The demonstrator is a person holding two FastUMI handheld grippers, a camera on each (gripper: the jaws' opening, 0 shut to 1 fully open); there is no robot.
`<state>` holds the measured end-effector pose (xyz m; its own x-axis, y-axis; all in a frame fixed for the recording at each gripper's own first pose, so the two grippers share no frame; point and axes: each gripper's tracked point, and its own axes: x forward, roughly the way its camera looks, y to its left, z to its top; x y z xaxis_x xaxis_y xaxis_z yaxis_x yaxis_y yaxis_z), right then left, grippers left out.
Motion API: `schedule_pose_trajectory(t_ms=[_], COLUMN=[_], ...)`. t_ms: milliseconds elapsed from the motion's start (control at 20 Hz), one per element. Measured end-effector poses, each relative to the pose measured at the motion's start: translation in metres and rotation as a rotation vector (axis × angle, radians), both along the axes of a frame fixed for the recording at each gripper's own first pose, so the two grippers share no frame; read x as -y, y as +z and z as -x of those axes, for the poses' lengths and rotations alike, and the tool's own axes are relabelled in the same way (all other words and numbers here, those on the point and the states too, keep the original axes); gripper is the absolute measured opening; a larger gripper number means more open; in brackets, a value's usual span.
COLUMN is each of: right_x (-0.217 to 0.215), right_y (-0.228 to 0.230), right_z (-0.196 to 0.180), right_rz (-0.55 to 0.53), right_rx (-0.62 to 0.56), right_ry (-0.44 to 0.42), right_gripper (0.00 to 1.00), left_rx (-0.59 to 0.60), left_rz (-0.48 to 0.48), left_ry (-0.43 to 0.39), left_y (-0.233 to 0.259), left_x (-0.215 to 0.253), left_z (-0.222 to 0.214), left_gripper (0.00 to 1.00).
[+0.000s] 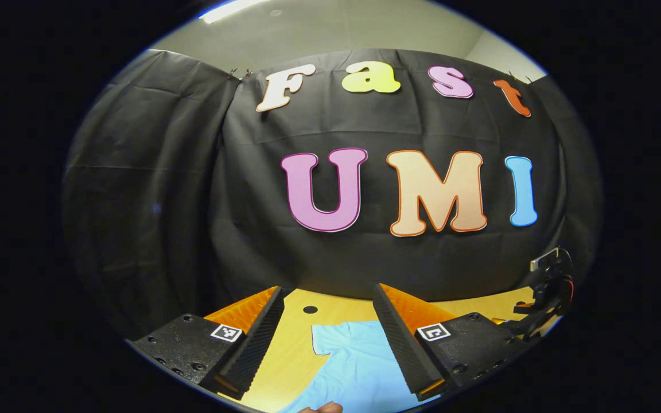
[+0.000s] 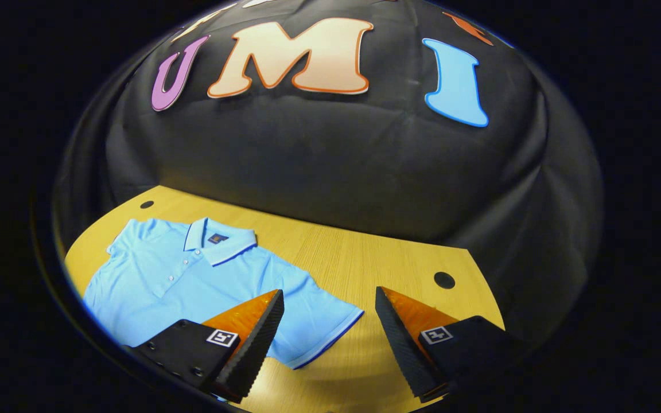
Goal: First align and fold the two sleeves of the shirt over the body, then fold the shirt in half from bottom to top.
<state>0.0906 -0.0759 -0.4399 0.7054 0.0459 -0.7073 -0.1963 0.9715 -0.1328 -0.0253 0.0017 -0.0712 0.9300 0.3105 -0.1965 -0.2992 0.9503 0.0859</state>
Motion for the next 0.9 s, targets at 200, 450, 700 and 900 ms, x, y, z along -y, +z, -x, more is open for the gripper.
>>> schedule_pose_trajectory(t_ms=[200,450,700,900], right_x=[-0.001,0.005,0.003,-0.010], right_y=[-0.038,-0.077,-0.102,-0.105], right_z=[0.005,0.010,0.018,0.024], right_rz=[-0.008,-0.007,-0.015,-0.094], right_rx=[-0.072,-0.148,-0.206,-0.240], right_ry=[0.009,-0.002,-0.020,-0.019], right_gripper=[1.00,0.99,0.99,0.72], left_rx=[-0.035,-0.045,-0.058,-0.063], left_rz=[0.030,0.002,-0.009,-0.010], left_ry=[0.032,0.024,-0.003,-0.023], left_y=[-0.017,-0.015,-0.016,-0.017], left_x=[0.006,0.018,0.030,0.035], left_z=[0.007,-0.003,-0.012,-0.016], left_gripper=[0.94,0.94,0.95,0.95])
